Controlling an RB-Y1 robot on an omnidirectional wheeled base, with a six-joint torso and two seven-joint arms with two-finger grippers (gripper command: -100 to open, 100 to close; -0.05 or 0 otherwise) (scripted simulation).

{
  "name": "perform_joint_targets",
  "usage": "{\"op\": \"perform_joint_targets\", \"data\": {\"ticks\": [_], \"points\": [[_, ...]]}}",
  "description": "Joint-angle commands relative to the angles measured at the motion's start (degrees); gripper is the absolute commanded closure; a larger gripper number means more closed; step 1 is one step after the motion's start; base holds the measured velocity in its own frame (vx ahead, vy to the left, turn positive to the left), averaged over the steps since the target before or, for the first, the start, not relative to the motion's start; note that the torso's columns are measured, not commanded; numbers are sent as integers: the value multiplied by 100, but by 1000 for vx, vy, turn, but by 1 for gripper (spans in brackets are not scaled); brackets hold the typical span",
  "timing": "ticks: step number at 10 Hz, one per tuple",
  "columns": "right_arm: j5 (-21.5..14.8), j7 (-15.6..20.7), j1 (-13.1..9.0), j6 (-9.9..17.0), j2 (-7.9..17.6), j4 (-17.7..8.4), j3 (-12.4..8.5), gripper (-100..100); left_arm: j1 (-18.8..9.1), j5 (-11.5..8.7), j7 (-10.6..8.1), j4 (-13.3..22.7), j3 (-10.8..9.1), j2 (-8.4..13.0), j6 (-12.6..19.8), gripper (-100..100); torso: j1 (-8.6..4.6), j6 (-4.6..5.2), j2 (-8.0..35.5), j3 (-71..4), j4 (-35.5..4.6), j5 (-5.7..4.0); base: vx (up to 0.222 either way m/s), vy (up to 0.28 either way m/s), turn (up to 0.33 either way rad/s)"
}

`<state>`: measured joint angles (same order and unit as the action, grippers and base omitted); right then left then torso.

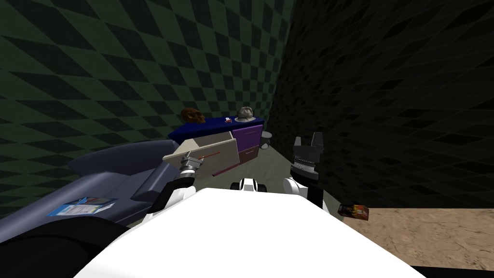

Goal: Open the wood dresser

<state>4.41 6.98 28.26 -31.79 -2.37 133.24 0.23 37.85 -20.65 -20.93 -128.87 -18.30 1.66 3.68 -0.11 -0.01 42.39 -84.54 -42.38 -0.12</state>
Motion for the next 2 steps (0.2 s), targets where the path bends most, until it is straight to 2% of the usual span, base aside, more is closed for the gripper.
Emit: {"op": "perform_joint_targets", "data": {"ticks": [1,2], "points": [[0,0,0,0,0,0,0,0,3,0,1,6,2,-1,5,0,3,0,-4,-2,3,3,0,0,0],[0,0,0,0,0,0,0,0,5,1,1,10,3,-2,9,0,6,1,-7,-3,5,6,0,0,0]]}}
